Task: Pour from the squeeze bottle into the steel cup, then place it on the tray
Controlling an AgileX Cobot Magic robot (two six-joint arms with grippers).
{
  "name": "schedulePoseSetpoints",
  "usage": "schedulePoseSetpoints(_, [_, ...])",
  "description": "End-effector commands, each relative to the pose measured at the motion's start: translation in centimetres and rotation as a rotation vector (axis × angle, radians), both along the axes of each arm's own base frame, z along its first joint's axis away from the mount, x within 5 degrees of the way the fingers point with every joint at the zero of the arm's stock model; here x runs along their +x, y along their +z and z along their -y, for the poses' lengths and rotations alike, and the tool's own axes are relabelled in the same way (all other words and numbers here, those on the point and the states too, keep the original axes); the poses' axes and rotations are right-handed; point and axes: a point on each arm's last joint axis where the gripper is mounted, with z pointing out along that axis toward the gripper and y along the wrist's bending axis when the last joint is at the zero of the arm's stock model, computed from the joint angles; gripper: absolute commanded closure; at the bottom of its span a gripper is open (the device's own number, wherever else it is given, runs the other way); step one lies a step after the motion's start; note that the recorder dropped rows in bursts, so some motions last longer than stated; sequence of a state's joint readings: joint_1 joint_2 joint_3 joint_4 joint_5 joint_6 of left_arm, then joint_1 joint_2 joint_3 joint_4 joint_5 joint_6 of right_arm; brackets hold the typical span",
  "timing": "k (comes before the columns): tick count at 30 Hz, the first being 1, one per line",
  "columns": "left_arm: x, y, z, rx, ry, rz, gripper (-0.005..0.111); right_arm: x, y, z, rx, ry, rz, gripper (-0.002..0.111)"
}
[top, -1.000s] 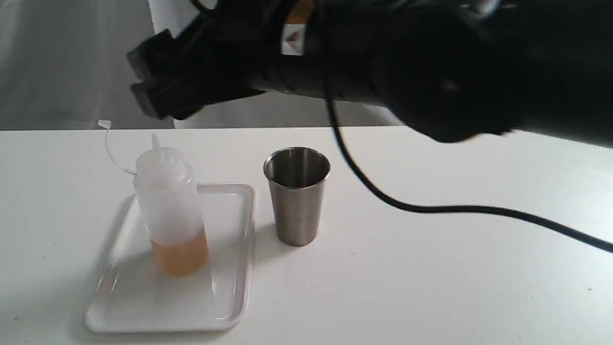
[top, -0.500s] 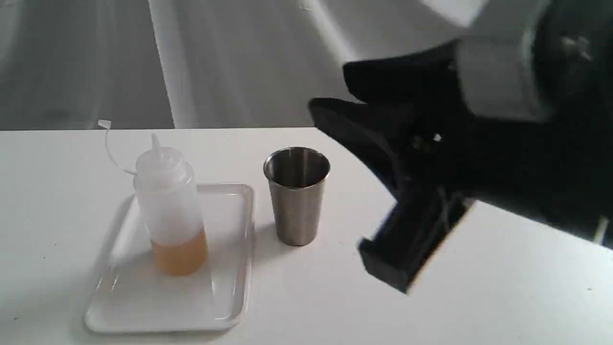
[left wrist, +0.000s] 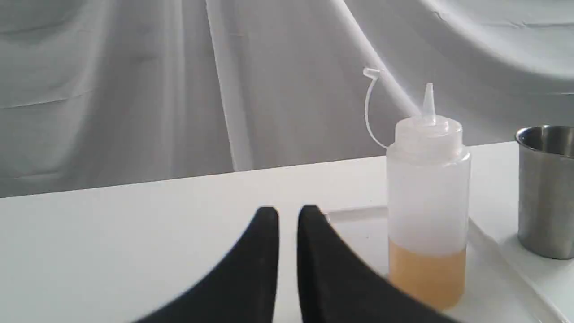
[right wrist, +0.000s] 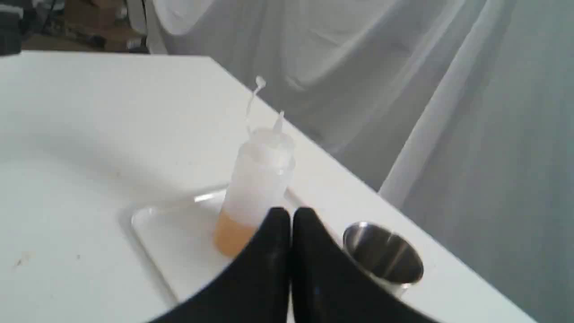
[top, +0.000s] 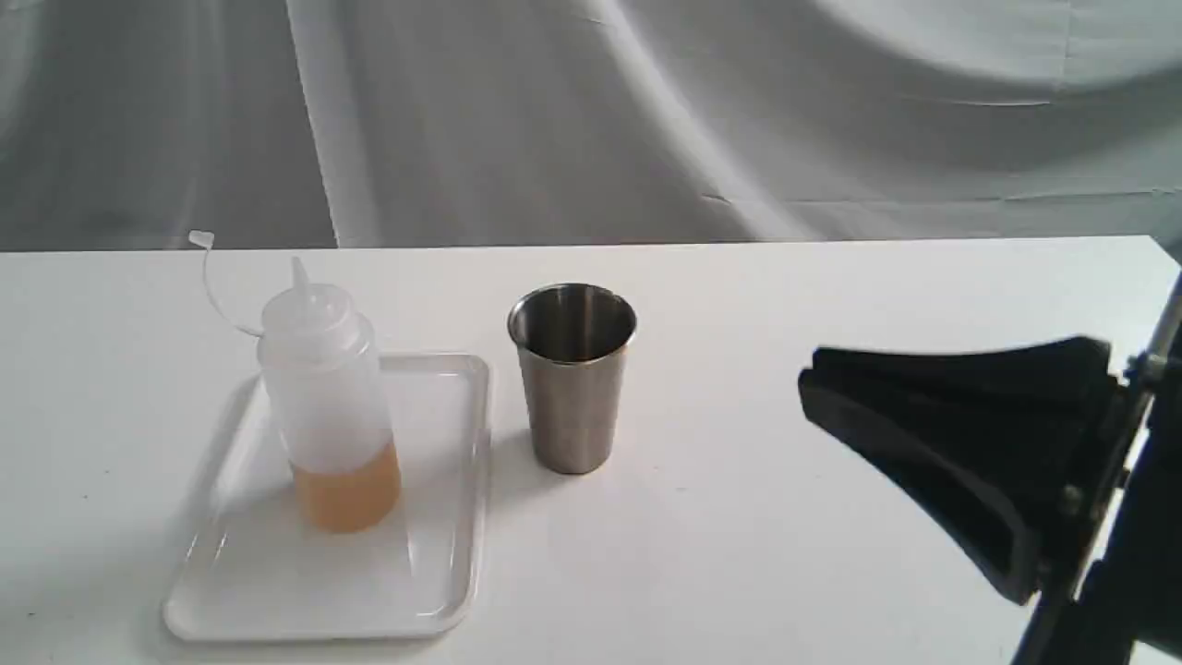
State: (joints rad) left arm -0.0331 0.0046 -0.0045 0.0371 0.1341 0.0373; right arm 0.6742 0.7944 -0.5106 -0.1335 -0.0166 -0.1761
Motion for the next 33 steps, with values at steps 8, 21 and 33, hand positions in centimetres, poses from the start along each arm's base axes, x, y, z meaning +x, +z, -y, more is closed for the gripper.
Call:
schedulePoseSetpoints(8, [0.0, -0.1, 0.0, 0.0, -0.005, 0.002, 0.098, -0.4, -1.9, 0.3, 0.043, -0.03, -0.142, 0.108])
schedulePoseSetpoints(21, [0.0, -0.1, 0.0, 0.001, -0.005, 0.002, 0.098, -2.6, -3.8, 6.5, 0.121, -0.328, 0.003, 0.108])
schedulePoseSetpoints(33, [0.0, -0.1, 0.0, -0.001, -0.005, 0.002, 0.098, -6.8, -9.0, 10.3, 0.107, -0.643, 0.105, 0.108])
